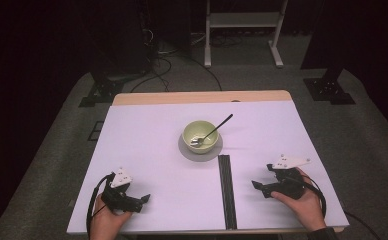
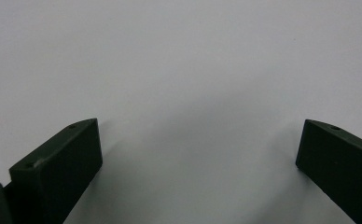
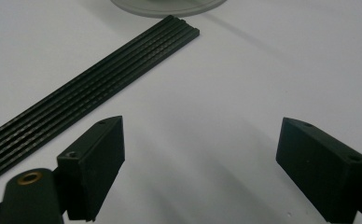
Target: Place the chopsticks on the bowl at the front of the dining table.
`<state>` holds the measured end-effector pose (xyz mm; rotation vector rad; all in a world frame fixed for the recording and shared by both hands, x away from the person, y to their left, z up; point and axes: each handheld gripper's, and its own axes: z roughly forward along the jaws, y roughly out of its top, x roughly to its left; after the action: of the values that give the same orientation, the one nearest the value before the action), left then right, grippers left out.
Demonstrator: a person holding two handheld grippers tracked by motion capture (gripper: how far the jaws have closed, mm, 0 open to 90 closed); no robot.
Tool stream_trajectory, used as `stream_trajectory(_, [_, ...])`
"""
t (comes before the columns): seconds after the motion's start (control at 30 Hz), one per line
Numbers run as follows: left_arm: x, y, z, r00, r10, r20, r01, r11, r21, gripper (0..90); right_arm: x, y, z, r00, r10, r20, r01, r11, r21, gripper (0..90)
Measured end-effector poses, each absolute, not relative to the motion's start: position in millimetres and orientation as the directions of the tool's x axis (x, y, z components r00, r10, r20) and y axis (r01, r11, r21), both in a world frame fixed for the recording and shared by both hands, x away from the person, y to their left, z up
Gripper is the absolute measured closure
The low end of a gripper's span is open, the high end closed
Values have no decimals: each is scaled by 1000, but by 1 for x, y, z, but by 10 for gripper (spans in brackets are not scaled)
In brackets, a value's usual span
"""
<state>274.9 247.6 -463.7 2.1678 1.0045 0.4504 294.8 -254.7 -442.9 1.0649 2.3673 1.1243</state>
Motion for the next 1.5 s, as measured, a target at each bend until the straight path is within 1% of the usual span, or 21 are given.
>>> stream_trajectory(1.13, [275, 248, -464, 639, 769, 21, 527, -458, 716, 0, 299, -219, -441, -718, 695, 43, 472, 440, 764, 141])
stream_trajectory(1.5, [275, 248, -464, 639, 769, 20, 527, -457, 716, 0, 300, -204, -442, -738, 674, 33, 458, 464, 758, 141])
